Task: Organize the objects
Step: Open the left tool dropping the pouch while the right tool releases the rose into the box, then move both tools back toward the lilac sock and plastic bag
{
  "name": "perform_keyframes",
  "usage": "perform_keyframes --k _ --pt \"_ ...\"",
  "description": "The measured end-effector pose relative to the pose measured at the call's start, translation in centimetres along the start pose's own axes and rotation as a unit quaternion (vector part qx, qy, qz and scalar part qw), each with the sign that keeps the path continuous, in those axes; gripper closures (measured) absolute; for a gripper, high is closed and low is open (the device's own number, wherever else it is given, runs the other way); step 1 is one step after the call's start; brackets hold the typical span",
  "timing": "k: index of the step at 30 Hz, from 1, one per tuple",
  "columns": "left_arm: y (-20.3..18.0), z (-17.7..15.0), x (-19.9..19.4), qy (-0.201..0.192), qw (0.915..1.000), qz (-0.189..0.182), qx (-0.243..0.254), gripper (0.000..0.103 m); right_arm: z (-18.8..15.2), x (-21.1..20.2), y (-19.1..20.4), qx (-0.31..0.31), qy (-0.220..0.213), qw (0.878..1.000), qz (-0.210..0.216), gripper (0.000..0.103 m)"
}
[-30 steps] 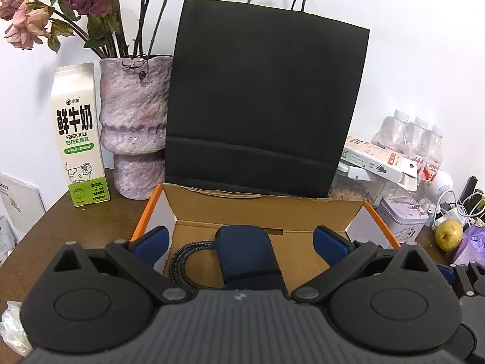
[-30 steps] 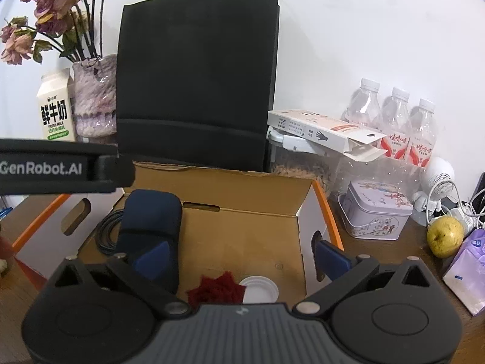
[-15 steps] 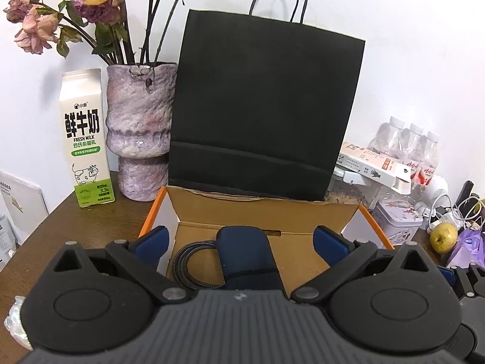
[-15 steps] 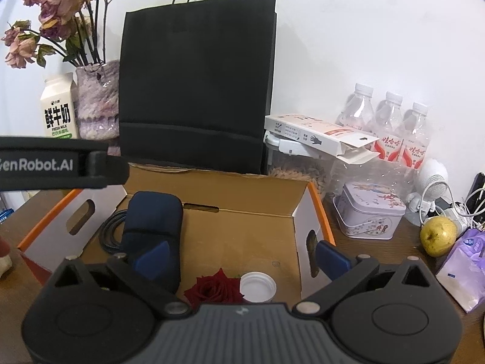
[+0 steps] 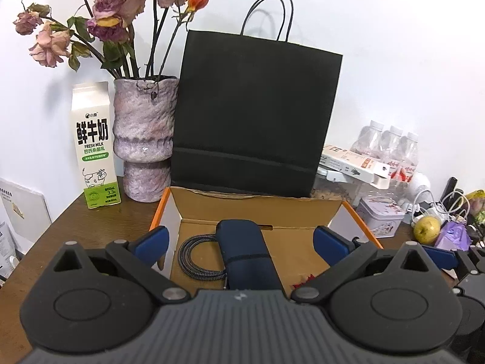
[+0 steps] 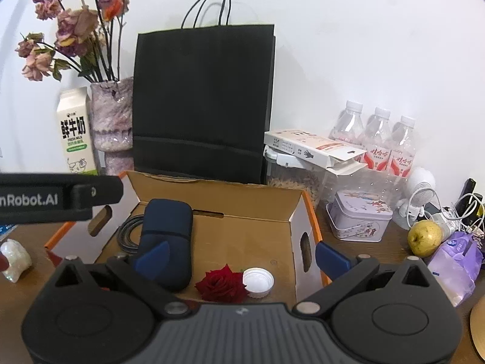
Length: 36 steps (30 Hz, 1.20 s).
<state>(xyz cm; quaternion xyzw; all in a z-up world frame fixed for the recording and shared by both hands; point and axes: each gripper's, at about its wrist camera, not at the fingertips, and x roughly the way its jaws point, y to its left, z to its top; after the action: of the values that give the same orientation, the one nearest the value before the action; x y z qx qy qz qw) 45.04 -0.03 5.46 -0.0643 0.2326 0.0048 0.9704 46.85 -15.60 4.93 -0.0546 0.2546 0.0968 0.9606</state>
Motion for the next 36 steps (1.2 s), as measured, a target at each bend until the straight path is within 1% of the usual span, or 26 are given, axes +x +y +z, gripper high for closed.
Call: perform_keyframes --k 8,18,34,36 --pt "0.3 -0.9 -2.7 -0.005 0.9999 -0.009 0.006 0.0 -0.7 -2.7 0.2 0.003 -0.009 1.0 0.001 0.0" --pt "1.2 -2.4 -6.1 -0.01 0.9999 -0.01 0.006 0.0 -2.1 -6.9 0.5 0.004 -0.024 1.0 0.001 0.0" --pt "1.9 -6.1 -12.0 -0.003 0.9999 -0.001 0.012 0.0 -7.3 -13.5 1.9 -0.001 -0.037 0.999 0.018 0.0" --pt "2.0 -6.7 -13.0 -0.006 0.9999 -0.003 0.01 0.0 -7.9 -14.2 2.0 -0.002 -0.038 0.999 0.019 0.0"
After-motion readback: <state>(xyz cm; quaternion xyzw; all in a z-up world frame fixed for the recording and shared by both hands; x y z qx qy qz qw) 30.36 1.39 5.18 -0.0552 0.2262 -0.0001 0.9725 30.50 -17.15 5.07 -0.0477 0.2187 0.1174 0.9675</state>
